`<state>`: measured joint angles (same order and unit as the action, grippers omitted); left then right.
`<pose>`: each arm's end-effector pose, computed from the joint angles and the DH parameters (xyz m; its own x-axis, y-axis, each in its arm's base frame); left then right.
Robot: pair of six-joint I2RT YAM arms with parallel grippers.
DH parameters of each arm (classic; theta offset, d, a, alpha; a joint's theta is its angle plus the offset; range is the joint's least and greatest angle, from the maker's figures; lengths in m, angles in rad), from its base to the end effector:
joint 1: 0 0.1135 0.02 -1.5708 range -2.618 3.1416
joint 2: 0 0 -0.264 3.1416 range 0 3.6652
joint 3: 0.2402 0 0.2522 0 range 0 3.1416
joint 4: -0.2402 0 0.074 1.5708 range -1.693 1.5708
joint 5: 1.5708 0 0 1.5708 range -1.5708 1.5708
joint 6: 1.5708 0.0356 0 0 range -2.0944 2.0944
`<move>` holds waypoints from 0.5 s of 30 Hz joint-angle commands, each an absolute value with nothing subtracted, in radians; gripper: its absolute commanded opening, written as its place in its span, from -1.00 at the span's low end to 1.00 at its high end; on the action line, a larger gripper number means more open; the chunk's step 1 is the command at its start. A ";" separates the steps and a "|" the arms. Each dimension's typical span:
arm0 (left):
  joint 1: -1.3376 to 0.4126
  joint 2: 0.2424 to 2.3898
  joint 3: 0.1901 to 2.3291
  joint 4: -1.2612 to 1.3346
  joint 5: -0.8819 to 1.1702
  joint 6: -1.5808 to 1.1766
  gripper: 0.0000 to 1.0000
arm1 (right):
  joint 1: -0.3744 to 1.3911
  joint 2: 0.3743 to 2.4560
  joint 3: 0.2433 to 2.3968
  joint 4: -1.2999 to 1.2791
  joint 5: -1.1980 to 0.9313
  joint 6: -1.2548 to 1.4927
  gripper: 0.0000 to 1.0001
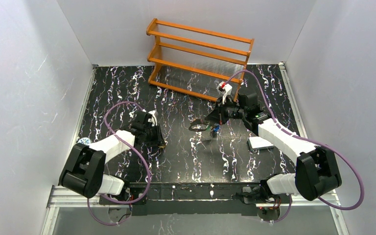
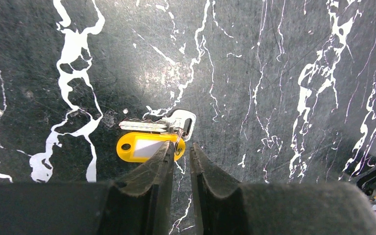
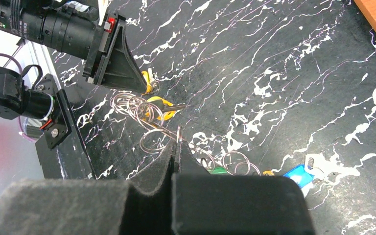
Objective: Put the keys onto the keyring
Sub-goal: Pick up the key from the center of the board.
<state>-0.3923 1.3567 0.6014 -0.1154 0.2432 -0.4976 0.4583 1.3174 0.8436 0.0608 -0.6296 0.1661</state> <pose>0.2308 -0.1048 0.1642 -0.8665 -0.1428 -0.4783 0.1147 0.8755 -0.4694 0.2538 0.1486 0.2694 -0.4941 -0.0947 -0.8642 -0.7702 0.5089 0.3845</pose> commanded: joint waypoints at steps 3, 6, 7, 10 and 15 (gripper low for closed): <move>-0.416 1.368 0.625 -0.149 0.227 -0.467 -0.76 | 0.453 1.316 0.900 0.115 -0.653 0.177 -0.97; -0.423 1.358 0.630 -0.151 0.214 -0.462 -0.94 | 0.453 1.315 0.900 0.114 -0.656 0.178 -0.97; -0.423 1.354 0.633 -0.152 0.212 -0.461 -0.99 | 0.453 1.315 0.900 0.114 -0.656 0.178 -0.97; -0.423 1.338 0.641 -0.150 0.207 -0.458 -1.00 | 0.454 1.315 0.900 0.114 -0.655 0.178 -0.97; -0.424 1.290 0.649 -0.130 0.213 -0.444 -1.00 | 0.453 1.311 0.905 0.110 -0.657 0.177 -0.97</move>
